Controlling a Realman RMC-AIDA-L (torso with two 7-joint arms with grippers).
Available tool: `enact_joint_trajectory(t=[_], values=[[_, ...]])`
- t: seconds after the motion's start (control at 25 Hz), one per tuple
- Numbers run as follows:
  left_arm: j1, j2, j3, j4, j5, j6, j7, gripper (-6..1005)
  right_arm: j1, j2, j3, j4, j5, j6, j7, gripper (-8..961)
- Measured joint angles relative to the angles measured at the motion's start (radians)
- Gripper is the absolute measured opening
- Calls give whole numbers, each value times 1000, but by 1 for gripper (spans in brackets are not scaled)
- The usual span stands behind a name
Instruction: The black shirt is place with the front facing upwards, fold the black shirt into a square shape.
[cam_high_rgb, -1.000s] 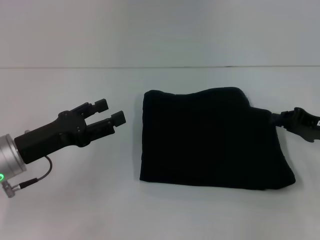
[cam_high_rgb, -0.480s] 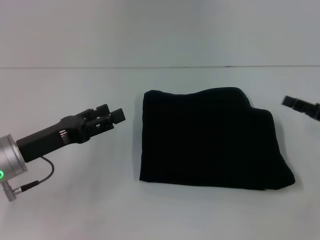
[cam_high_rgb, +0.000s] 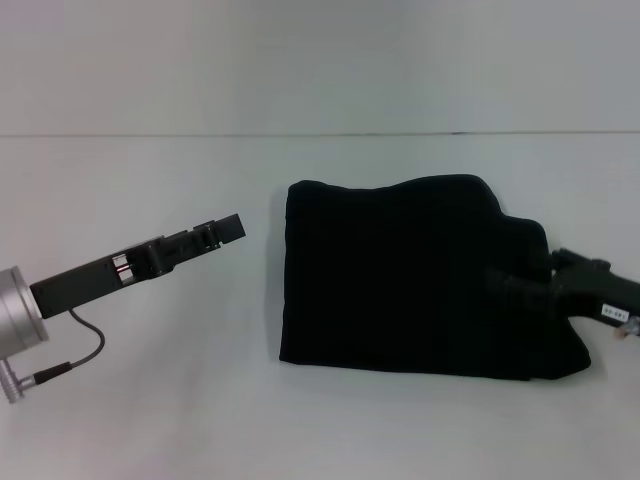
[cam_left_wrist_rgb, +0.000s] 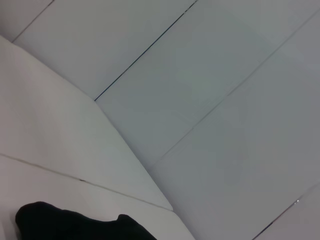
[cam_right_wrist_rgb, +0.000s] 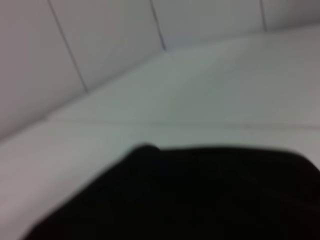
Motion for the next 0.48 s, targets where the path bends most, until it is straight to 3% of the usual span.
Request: enact_joint_trajectory(t=[0.24, 0.48], values=[[-19, 3, 0, 0, 29, -27, -120, 873, 12, 11, -11, 37, -26, 153, -5, 899], [-76, 18, 47, 0, 109, -94, -342, 872, 1, 9, -7, 2, -21, 101, -18, 914]])
